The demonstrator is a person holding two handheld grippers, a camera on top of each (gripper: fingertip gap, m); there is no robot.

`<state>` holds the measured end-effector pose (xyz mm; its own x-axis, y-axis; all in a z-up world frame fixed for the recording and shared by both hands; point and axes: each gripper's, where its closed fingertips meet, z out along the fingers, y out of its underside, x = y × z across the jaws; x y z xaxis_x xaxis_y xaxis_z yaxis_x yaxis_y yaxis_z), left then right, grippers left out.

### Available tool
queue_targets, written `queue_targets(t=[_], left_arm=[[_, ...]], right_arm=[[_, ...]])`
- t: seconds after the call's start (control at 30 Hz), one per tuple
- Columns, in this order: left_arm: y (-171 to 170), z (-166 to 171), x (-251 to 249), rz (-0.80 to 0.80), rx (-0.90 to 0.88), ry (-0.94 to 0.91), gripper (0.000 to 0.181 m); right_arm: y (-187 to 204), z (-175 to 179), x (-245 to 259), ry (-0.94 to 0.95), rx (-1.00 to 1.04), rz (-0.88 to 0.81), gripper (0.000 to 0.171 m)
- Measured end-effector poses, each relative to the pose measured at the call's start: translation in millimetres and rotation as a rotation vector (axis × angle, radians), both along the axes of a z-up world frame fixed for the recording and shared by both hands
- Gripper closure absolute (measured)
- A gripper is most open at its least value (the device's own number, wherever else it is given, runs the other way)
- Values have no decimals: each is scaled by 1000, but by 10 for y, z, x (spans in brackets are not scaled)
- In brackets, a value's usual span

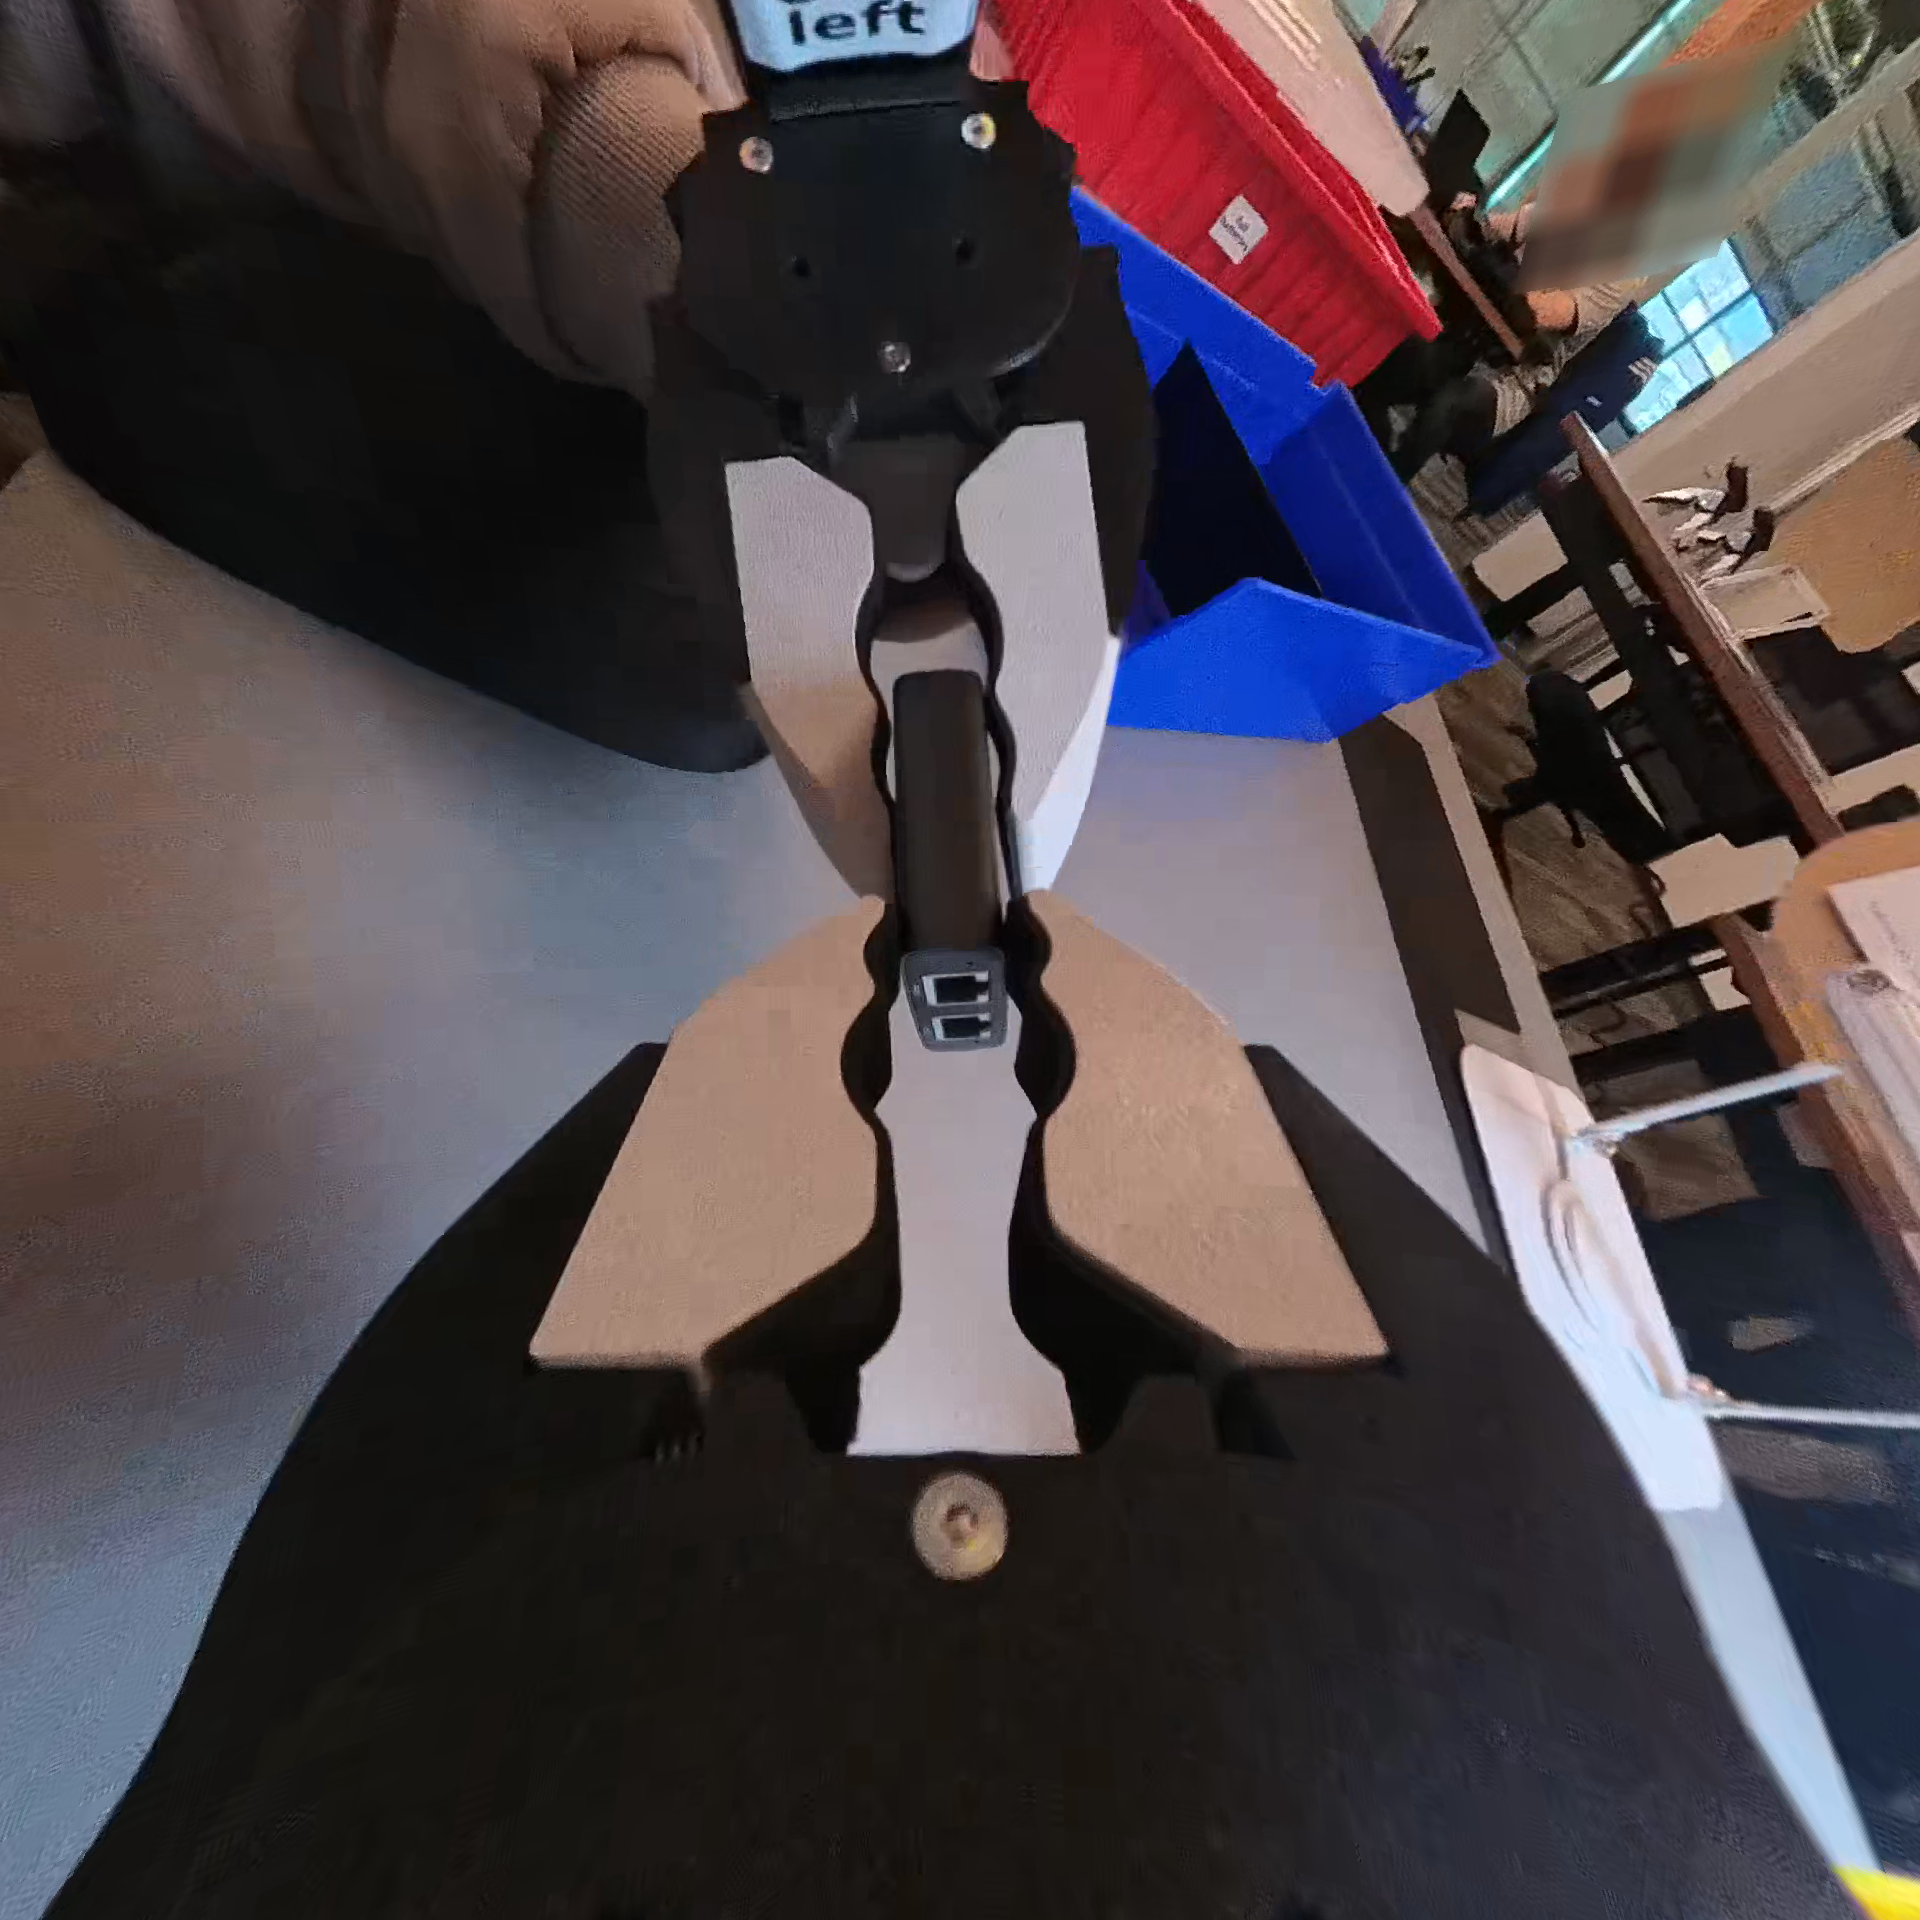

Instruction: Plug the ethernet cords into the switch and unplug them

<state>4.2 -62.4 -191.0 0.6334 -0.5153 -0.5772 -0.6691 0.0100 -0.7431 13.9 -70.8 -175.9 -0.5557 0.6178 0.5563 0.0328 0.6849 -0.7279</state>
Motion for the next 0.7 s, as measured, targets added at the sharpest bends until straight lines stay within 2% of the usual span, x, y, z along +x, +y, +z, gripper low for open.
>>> queue_targets(t=[0.07,0.13,0.23,0.33,0.43,0.57,0.63,0.7], left_arm=[[-23,61,28,-24,-10,-83,159],[-31,51,86,-41,-29,-83,160],[-15,16,93,-20,-18,-11,160],[-38,45,117,-26,85,153,160],[-105,54,284,-101,179,273,160],[-186,94,483,-164,315,419,160],[-221,59,570,-199,347,487,160],[-226,8,606,-213,365,553,160]], right_arm=[[108,20,81,-26,-123,24,152],[123,-7,143,-75,-235,53,151],[205,-119,140,-103,-121,2,151],[131,-102,230,-232,-147,37,134],[136,-92,277,-397,-217,71,108],[108,-259,358,-688,-303,132,86],[-22,-314,444,-784,-313,211,84],[-172,-326,497,-830,-308,275,92]])
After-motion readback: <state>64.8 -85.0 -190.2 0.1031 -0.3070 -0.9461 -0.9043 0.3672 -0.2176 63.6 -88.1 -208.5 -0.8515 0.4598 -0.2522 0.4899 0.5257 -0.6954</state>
